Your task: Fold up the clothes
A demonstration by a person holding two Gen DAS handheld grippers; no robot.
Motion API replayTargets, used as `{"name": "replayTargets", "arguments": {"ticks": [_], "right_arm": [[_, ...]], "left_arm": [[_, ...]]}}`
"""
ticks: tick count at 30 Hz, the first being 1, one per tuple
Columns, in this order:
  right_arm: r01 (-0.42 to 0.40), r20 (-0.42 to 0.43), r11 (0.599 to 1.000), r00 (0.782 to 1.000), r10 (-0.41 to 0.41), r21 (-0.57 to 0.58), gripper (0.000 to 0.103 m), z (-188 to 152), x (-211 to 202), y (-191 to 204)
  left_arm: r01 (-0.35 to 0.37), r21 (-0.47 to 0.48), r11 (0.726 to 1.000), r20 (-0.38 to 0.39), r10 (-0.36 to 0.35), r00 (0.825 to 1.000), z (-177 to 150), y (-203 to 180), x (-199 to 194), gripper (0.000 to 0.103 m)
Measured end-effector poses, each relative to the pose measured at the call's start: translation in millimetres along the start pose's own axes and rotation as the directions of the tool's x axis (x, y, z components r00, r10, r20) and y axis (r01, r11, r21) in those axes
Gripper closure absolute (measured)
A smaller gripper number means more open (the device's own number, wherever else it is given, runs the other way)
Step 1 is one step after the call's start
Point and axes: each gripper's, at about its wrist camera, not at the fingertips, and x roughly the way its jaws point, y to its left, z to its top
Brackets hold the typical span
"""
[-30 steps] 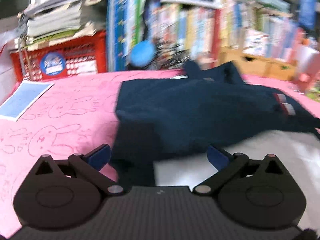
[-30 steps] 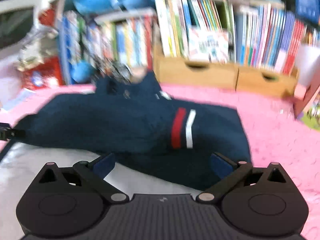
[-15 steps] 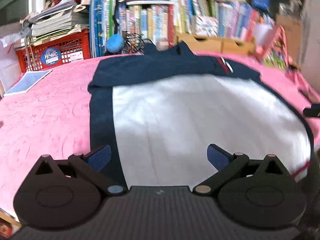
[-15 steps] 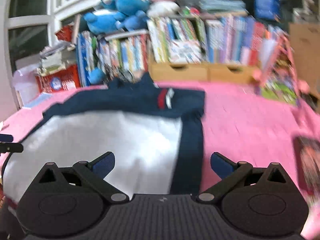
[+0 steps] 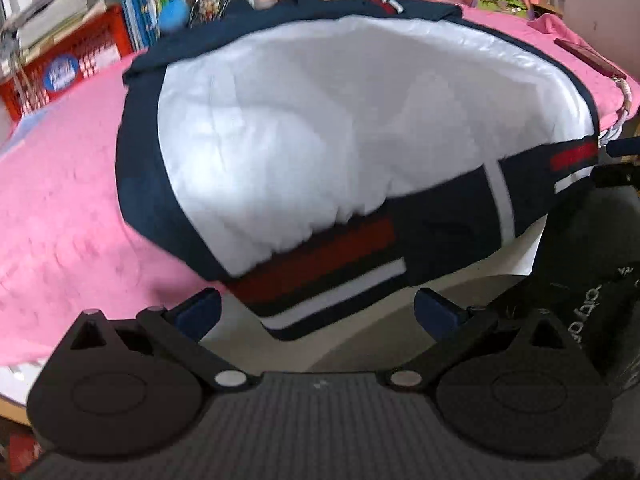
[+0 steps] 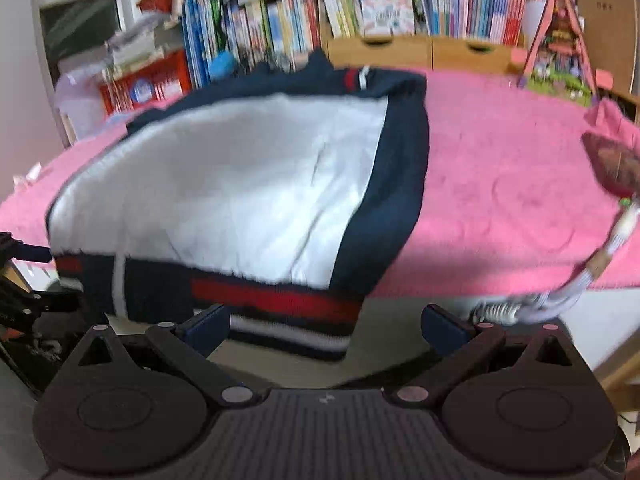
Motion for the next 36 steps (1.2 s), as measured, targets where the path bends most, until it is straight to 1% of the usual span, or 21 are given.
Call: {"name": "replayTargets", "arguments": {"ticks": [2,4,6,8,10,11,12,13,15,17,19,23,26,27,28,30,31,36], "right_arm": [[0.005,-0.02,0.999,1.0,-0.006,-0.035,0.0,-2,4,5],[0.009,-0.036,0.999,0.999,-0.011,-0.052,0.0,-5,11,7],[-0.001,-0.048,0.999,0.999,-0.002,-0.049,0.002,-7,19,6],[-0.019,-0.05,1.0,0.999,0.018,-0.013,0.006,-9,28,2],[-0.032,-0.066,0.999,0.997,0.033,0.02,0.018,-12,36,-2],[-0.036,-0.081,0.999,0.996,0.038,0.03,0.033,-14,39,-3],[-0.04,-0.096,0.998,0.994,0.044,0.039,0.045,-15,42,-4],[-0.044,-0.111,0.998,0.993,0.049,0.048,0.048,-17,45,-5],[-0.038,-0.101,0.998,0.994,0.044,0.057,0.059,-18,40,-5],[-0.031,-0.085,0.997,0.996,0.037,0.064,0.063,-18,33,-4],[-0.032,-0.061,0.999,0.998,0.034,0.032,0.064,-11,17,1],[-0.018,0.007,0.997,1.0,0.019,-0.079,0.063,8,-19,19],[-0.014,0.076,0.996,0.997,0.021,-0.093,0.063,19,-37,27],[-0.01,0.103,0.996,0.995,0.019,-0.092,0.062,23,-41,29],[-0.005,0.127,0.996,0.992,0.017,-0.092,0.062,27,-43,30],[0.004,0.155,0.995,0.988,0.012,-0.102,0.057,36,-43,30],[0.01,0.165,0.994,0.986,0.008,-0.105,0.056,42,-41,30],[0.022,0.185,0.995,0.983,-0.004,-0.095,0.055,73,-17,28]], "left_arm": [[0.017,-0.021,1.0,-0.022,-0.017,1.0,-3,2,8,0.0],[0.016,-0.033,0.999,-0.035,-0.018,0.999,-7,4,13,0.0],[0.014,-0.048,0.999,-0.036,-0.016,0.999,-9,4,16,0.0],[-0.002,-0.052,0.999,-0.033,0.0,0.999,-10,3,18,0.0],[-0.022,-0.05,0.998,-0.029,0.021,0.999,-11,2,19,0.0],[-0.033,-0.049,0.998,-0.027,0.031,0.999,-11,1,20,0.0],[-0.042,-0.048,0.998,-0.013,0.042,0.999,-11,1,18,0.0],[-0.052,-0.047,0.998,0.003,0.053,0.999,-11,1,16,0.0],[-0.067,-0.051,0.996,0.047,0.07,0.996,-9,3,8,0.0],[-0.073,-0.052,0.996,0.094,0.077,0.993,-7,5,-4,0.0],[-0.072,-0.05,0.996,0.143,0.078,0.987,-4,6,-20,0.0],[-0.066,-0.07,0.995,0.251,0.082,0.964,11,11,-46,0.0],[-0.062,-0.093,0.994,0.305,0.088,0.948,25,17,-55,0.0],[-0.073,-0.088,0.993,0.314,0.097,0.944,29,18,-55,0.0],[-0.084,-0.083,0.993,0.323,0.107,0.94,32,18,-55,0.0],[-0.107,-0.073,0.992,0.342,0.126,0.931,40,19,-54,0.0],[-0.12,-0.067,0.991,0.348,0.136,0.928,45,21,-52,0.0],[-0.146,-0.059,0.988,0.366,0.158,0.917,65,31,-43,0.0]]}}
